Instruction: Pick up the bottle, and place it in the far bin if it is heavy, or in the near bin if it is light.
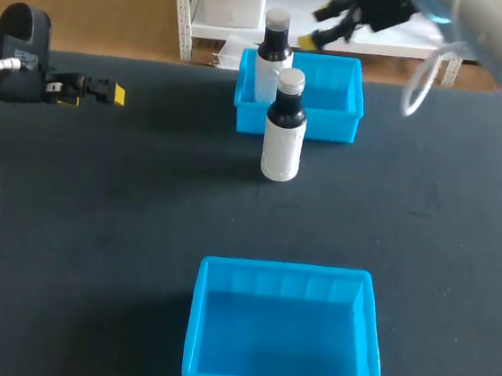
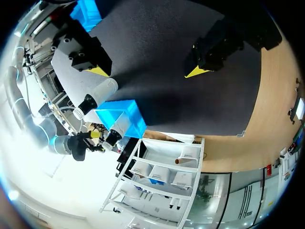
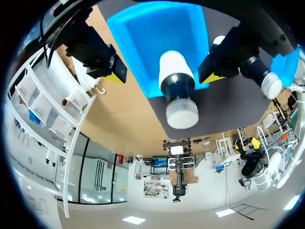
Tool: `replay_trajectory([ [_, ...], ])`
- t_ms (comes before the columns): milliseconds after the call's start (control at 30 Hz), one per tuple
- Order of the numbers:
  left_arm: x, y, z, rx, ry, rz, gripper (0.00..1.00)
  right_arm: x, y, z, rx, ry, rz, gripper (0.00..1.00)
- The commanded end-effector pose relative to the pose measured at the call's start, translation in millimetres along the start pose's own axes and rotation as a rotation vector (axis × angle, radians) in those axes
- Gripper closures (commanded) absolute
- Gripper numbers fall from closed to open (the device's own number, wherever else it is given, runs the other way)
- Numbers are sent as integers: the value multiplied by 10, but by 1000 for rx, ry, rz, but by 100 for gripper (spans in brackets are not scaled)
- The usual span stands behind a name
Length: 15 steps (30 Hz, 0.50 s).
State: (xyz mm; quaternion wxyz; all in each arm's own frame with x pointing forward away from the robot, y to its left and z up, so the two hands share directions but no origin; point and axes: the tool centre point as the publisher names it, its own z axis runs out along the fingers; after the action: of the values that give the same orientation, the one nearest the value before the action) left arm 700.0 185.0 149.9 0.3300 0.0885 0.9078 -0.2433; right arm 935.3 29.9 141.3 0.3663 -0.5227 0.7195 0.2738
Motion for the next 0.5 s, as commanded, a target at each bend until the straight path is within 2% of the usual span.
replay_trajectory([
  [33, 0, 0, 0, 0, 0, 0, 0, 250, 206, -687, 49, -28, -5, 0],
  [267, 0, 0, 0, 0, 0, 0, 0, 510, 439, -1119, 77, -24, -48, 0],
  [500, 0, 0, 0, 0, 0, 0, 0, 592, 745, -1183, 52, -44, -89, 0],
])
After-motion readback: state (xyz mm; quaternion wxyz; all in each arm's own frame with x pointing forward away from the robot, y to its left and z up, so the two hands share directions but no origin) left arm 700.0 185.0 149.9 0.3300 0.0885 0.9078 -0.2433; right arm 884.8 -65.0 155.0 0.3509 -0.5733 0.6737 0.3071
